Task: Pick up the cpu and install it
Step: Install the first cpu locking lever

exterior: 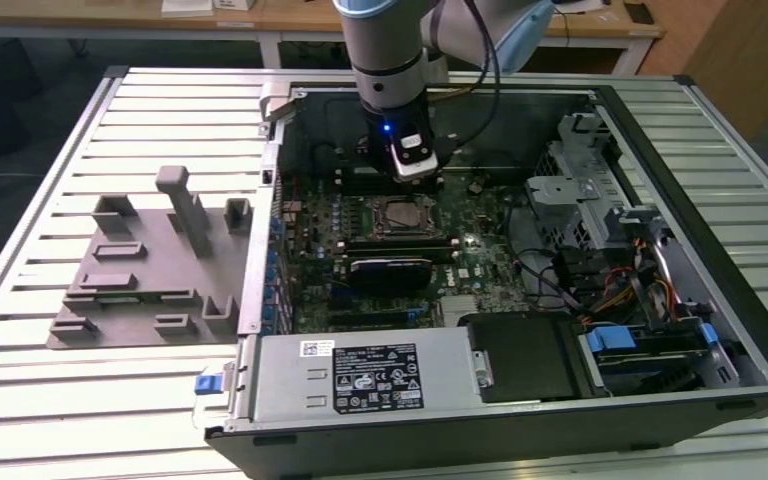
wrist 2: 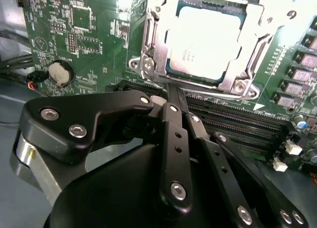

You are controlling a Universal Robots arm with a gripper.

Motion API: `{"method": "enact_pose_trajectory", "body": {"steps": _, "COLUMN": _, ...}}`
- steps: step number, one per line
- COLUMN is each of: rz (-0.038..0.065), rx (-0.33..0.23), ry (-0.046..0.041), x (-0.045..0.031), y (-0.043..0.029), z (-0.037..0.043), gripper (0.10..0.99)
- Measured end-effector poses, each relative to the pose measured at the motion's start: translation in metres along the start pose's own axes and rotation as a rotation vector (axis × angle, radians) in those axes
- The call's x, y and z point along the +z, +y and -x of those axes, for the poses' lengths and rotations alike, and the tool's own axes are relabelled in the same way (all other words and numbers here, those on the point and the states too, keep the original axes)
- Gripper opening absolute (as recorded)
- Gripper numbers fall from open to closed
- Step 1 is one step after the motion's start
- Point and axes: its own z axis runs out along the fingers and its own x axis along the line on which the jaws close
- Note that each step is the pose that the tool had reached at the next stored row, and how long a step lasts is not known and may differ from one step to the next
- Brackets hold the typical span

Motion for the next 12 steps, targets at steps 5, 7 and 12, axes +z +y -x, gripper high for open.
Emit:
{"method": "enact_pose_trajectory", "body": {"steps": 5, "rz": 0.002, "rx": 0.0, "ry": -0.0009, "x": 0.0025, "y": -0.0019, "z": 0.0002, "gripper": 0.106}}
{"method": "enact_pose_trajectory", "body": {"steps": 7, "rz": 0.014, "rx": 0.003, "ry": 0.0037, "x": 0.0025, "y": -0.002, "z": 0.0002, "gripper": 0.106}}
{"method": "enact_pose_trajectory", "body": {"steps": 12, "rz": 0.016, "rx": 0.003, "ry": 0.0043, "x": -0.0039, "y": -0.001, "z": 0.0013, "gripper": 0.106}}
